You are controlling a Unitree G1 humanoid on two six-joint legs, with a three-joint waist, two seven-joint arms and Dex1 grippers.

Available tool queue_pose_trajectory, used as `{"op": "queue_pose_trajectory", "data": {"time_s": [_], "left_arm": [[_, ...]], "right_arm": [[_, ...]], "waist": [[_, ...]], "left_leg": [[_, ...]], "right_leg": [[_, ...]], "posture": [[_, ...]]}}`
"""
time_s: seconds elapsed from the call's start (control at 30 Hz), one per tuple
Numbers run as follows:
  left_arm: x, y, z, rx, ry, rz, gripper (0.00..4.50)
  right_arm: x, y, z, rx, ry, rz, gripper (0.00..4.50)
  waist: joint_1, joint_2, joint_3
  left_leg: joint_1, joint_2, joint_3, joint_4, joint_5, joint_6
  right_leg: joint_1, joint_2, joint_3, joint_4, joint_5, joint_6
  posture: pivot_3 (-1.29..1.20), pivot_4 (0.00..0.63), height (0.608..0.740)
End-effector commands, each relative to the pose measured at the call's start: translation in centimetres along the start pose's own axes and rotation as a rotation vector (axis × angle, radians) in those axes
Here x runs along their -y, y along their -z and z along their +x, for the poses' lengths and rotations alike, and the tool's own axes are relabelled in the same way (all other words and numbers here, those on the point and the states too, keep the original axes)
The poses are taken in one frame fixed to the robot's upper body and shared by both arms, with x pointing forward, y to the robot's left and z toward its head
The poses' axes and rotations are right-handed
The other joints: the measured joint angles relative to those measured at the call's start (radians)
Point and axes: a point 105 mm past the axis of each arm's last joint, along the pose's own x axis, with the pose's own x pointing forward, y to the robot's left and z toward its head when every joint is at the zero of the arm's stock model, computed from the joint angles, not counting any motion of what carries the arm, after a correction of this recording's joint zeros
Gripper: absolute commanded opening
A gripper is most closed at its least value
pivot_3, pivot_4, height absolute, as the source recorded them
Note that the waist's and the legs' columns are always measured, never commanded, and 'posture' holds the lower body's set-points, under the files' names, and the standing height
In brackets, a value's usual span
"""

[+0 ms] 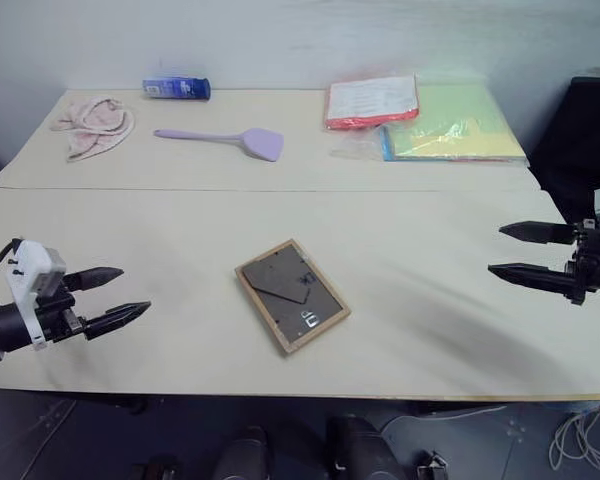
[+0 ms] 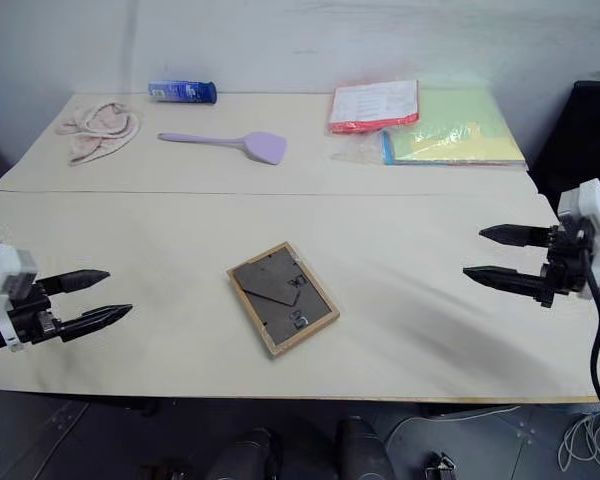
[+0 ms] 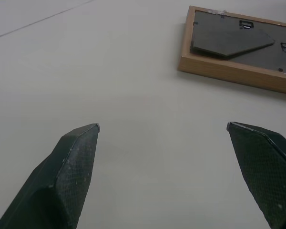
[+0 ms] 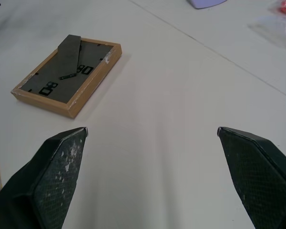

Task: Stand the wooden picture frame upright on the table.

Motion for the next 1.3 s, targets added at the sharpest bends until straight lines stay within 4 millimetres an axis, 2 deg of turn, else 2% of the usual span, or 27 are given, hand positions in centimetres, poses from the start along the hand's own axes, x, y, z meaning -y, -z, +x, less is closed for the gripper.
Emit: {"op": "queue_pose_trajectory", "data": {"time_s": [0.03, 0.53, 0.67, 0.7, 0.77, 0.8, 0.97, 1.03, 1.13, 1.2, 1.3], "left_arm": [[0.4, 0.2, -0.3, -0.012, 0.003, 0.029, 4.5], [1.7, 1.0, 0.3, -0.016, 0.02, 0.018, 4.5], [2.3, 0.8, 1.2, -0.038, 0.079, 0.05, 4.5], [2.5, 0.8, 1.6, -0.055, 0.111, 0.066, 4.5], [3.2, 1.1, 2.7, -0.107, 0.192, 0.11, 4.12], [3.5, 1.4, 3.7, -0.137, 0.244, 0.144, 3.91], [4.1, 1.3, 7.1, -0.179, 0.364, 0.252, 2.31], [4.3, 0.9, 9.0, -0.179, 0.4, 0.295, 1.65], [4.5, 0.8, 10.6, -0.186, 0.434, 0.328, 0.72], [4.7, 0.8, 11.4, -0.19, 0.448, 0.339, 0.08], [4.6, 0.4, 12.8, -0.182, 0.43, 0.339, 0.03]], "right_arm": [[-0.2, -0.7, 0.5, 0.001, -0.027, -0.019, 4.48], [-0.2, -0.7, 1.4, -0.004, -0.005, -0.05, 4.48], [0.0, -0.7, 2.2, -0.02, 0.017, -0.088, 4.48], [-0.2, -0.7, 2.7, -0.027, 0.008, -0.108, 4.31], [-0.3, -0.6, 4.1, -0.047, 0.0, -0.143, 3.9], [-0.7, -0.4, 5.4, -0.067, -0.023, -0.184, 3.57], [-2.0, 0.3, 10.1, -0.09, -0.093, -0.252, 1.8], [-2.3, 1.1, 12.5, -0.107, -0.117, -0.291, 1.08], [-2.5, 2.2, 14.7, -0.136, -0.133, -0.331, 0.02], [-2.5, 2.8, 15.9, -0.156, -0.129, -0.356, 0.0], [-3.2, 3.4, 17.5, -0.157, -0.151, -0.363, 0.0]], "waist": [[0.0, 0.0, 0.0], [0.0, 0.0, 0.0], [-0.001, 0.0, 0.0], [-0.001, 0.0, 0.0], [-0.001, 0.0, 0.0], [-0.001, 0.0, 0.0], [-0.002, 0.001, 0.0], [0.0, 0.001, 0.0], [0.0, 0.001, 0.0], [-0.001, 0.0, 0.0], [0.0, 0.0, 0.0]], "left_leg": [[-0.003, 0.0, 0.0, 0.0, 0.0, 0.0], [-0.004, 0.0, 0.0, 0.001, 0.0, -0.001], [-0.004, 0.0, 0.0, 0.001, 0.0, -0.001], [-0.004, 0.0, 0.0, 0.001, 0.0, -0.001], [-0.004, 0.0, 0.0, 0.001, 0.0, -0.001], [-0.004, -0.001, 0.0, 0.002, 0.0, -0.001], [-0.004, -0.001, 0.0, 0.003, 0.001, -0.002], [-0.007, -0.001, 0.001, 0.003, 0.001, -0.002], [-0.009, -0.001, 0.001, 0.006, 0.001, -0.002], [-0.009, -0.001, 0.002, 0.008, 0.001, -0.002], [-0.01, -0.001, 0.002, 0.009, 0.001, -0.002]], "right_leg": [[-0.003, 0.0, 0.0, 0.0, 0.0, 0.0], [-0.003, 0.0, 0.0, 0.0, 0.001, 0.001], [-0.003, 0.0, 0.0, 0.0, 0.001, 0.001], [-0.003, 0.0, 0.0, 0.0, 0.001, 0.001], [-0.003, 0.0, 0.0, 0.0, 0.001, 0.001], [-0.003, 0.0, 0.0, 0.001, 0.001, 0.001], [-0.004, 0.0, 0.0, 0.003, 0.001, 0.001], [-0.006, 0.0, 0.001, 0.002, 0.001, 0.002], [-0.007, 0.002, 0.0, 0.003, 0.001, 0.002], [-0.007, 0.002, 0.001, 0.003, 0.001, 0.003], [-0.007, 0.002, 0.001, 0.007, 0.002, 0.003]], "posture": [[0.0, 0.15, 0.74], [0.0, 0.15, 0.74], [0.0, 0.15, 0.74], [0.0, 0.15, 0.74], [0.0, 0.15, 0.74], [0.0, 0.15, 0.74], [0.0, 0.15, 0.74], [0.0, 0.15, 0.74], [0.0, 0.15, 0.74], [0.0, 0.15, 0.74], [0.0, 0.15, 0.74]]}}
